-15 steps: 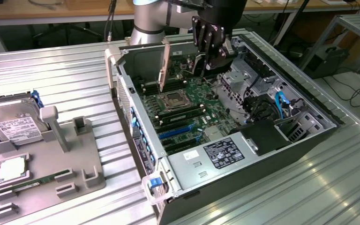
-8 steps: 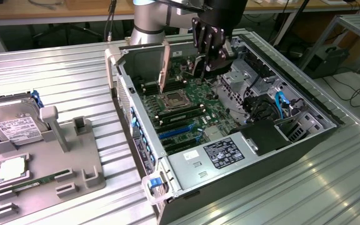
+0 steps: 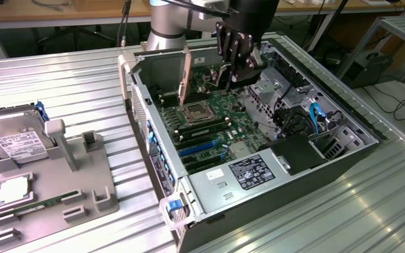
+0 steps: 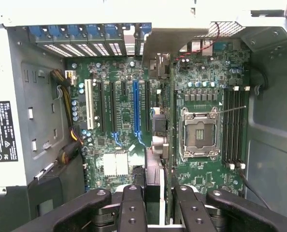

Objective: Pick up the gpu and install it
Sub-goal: 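Insert the gpu into the slot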

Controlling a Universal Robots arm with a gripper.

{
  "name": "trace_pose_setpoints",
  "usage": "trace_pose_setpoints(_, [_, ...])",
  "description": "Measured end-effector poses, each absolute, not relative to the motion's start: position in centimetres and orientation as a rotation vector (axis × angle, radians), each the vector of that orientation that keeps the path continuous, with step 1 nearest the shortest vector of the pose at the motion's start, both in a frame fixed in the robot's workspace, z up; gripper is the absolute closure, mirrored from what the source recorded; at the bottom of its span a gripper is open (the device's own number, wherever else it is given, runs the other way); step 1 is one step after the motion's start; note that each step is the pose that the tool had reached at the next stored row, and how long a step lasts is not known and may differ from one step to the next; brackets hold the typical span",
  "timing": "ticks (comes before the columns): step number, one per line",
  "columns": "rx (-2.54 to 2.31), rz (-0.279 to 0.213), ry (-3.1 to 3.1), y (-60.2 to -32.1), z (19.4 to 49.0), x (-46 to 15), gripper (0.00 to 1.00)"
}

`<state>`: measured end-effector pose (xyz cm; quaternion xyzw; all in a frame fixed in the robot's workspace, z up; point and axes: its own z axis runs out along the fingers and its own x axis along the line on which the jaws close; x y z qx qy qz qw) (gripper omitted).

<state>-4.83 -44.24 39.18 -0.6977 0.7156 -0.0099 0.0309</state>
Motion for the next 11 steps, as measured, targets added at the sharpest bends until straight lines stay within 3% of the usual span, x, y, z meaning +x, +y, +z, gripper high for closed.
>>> trace_pose_setpoints(11, [-2.146, -0.03, 2.209, -44.45, 38.66, -5.11, 0.72])
